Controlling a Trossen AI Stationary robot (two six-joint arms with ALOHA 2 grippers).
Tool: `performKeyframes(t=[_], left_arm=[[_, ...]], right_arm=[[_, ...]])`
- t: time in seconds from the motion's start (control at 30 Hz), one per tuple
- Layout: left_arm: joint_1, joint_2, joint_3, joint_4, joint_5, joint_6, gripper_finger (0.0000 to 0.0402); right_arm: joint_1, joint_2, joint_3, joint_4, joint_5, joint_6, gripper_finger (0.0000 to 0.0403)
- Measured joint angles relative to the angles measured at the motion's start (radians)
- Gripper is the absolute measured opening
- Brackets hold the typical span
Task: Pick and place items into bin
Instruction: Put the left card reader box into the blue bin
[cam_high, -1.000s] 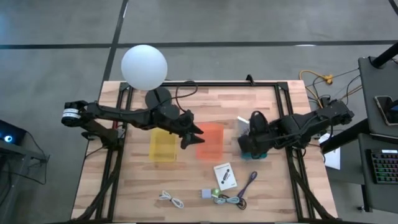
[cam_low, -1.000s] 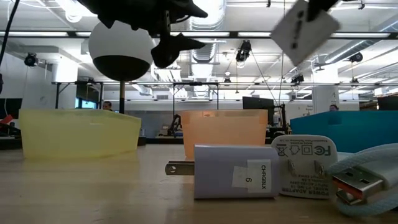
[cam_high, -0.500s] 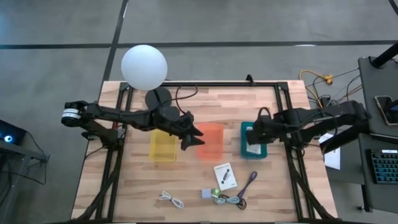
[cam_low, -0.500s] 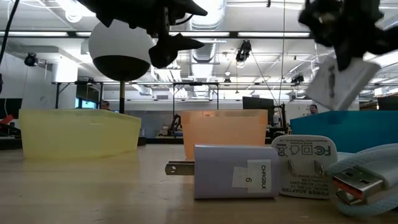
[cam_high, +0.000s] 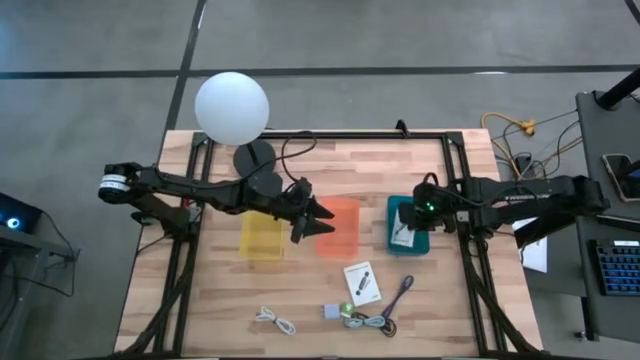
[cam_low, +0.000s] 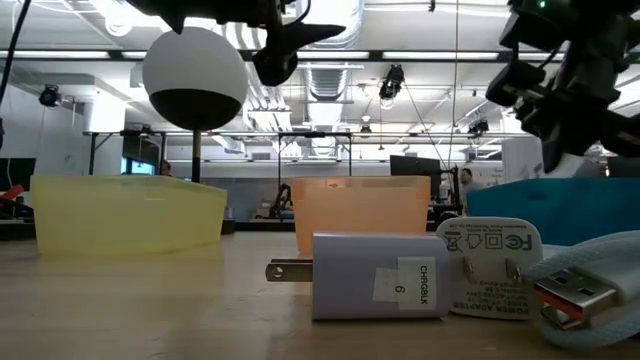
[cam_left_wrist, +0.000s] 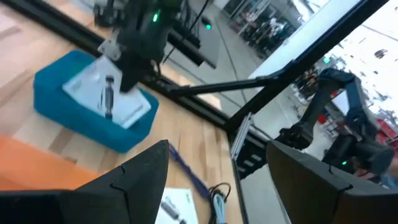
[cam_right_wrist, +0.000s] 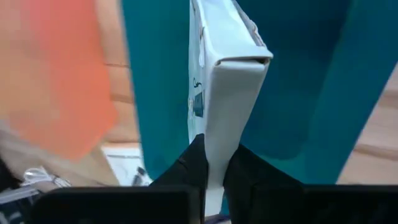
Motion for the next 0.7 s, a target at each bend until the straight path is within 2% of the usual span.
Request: performKeyframes(t=[0.13, 0.3, 0.47, 0.7], left_arm=[[0.0, 0.0, 0.0, 0.01, -0.001, 0.0, 0.0254], [0.0, 0.0, 0.0, 0.006, -0.029, 0.0, 0.0254], [0.0, 0.0, 0.0, 0.006, -0.048, 0.0, 0.0254], [-0.009, 0.001, 0.0, 0.006, -0.049, -0.03, 0.0254]], right_arm=[[-0.003, 0.006, -0.015, -0.024, 0.019, -0.003, 0.0046], [0.005, 0.01, -0.002, -0.046, 0.139, -0.036, 0.0108], [0.007, 0.025, 0.005, -0.086, 0.163, -0.064, 0.016], [0.04, 0.063, 0.005, -0.045, 0.13, -0.216, 0.0173]])
